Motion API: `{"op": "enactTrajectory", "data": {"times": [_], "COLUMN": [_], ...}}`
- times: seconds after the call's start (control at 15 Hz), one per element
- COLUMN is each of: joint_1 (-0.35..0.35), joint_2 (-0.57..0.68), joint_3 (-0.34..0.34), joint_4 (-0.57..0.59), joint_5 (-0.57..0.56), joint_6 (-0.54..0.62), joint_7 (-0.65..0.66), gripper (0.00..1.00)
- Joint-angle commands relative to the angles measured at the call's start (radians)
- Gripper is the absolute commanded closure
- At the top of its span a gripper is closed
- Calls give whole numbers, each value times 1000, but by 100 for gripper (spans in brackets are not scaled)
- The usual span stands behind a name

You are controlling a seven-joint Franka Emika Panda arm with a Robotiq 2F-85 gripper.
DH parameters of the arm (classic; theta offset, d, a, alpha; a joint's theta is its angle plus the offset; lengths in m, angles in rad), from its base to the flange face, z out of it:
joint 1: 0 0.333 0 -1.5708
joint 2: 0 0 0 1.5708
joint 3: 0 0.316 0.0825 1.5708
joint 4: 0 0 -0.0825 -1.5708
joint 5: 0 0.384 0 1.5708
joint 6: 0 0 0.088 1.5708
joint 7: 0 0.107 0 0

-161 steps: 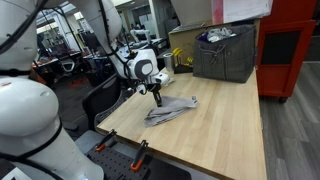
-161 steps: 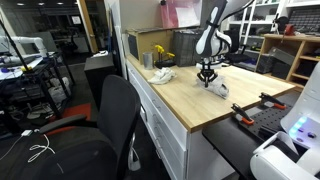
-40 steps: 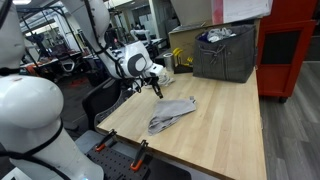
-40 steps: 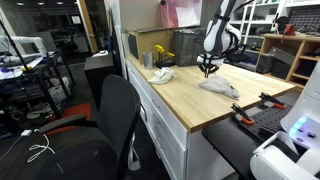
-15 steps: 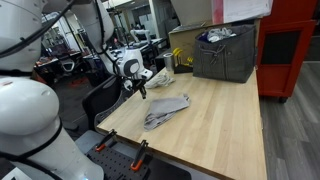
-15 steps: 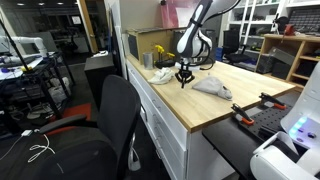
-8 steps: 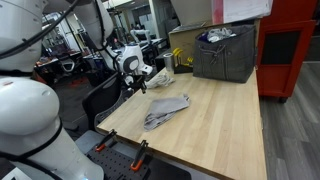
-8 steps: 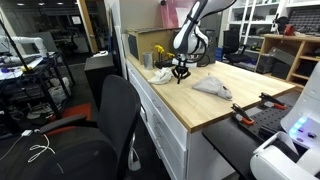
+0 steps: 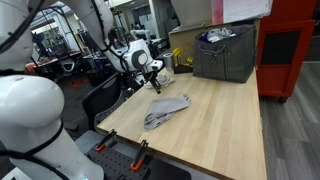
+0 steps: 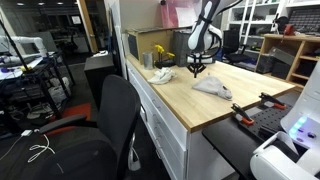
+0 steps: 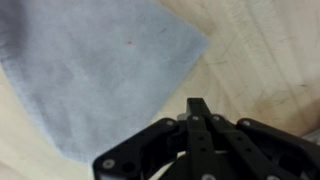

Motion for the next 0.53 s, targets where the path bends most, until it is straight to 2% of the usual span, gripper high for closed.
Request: {"op": "enactTrajectory", "data": {"times": [0.0, 0.27, 0.47], "joint_1": [49, -19, -4], "joint_2": [-71, -43, 28], "joint_3": [-86, 0, -2], "joint_4": [-104, -113, -81], "joint_5": [-102, -64, -84], "joint_6": [-20, -32, -23], "joint_7": [54, 14, 49], "gripper": [100, 100, 100]}}
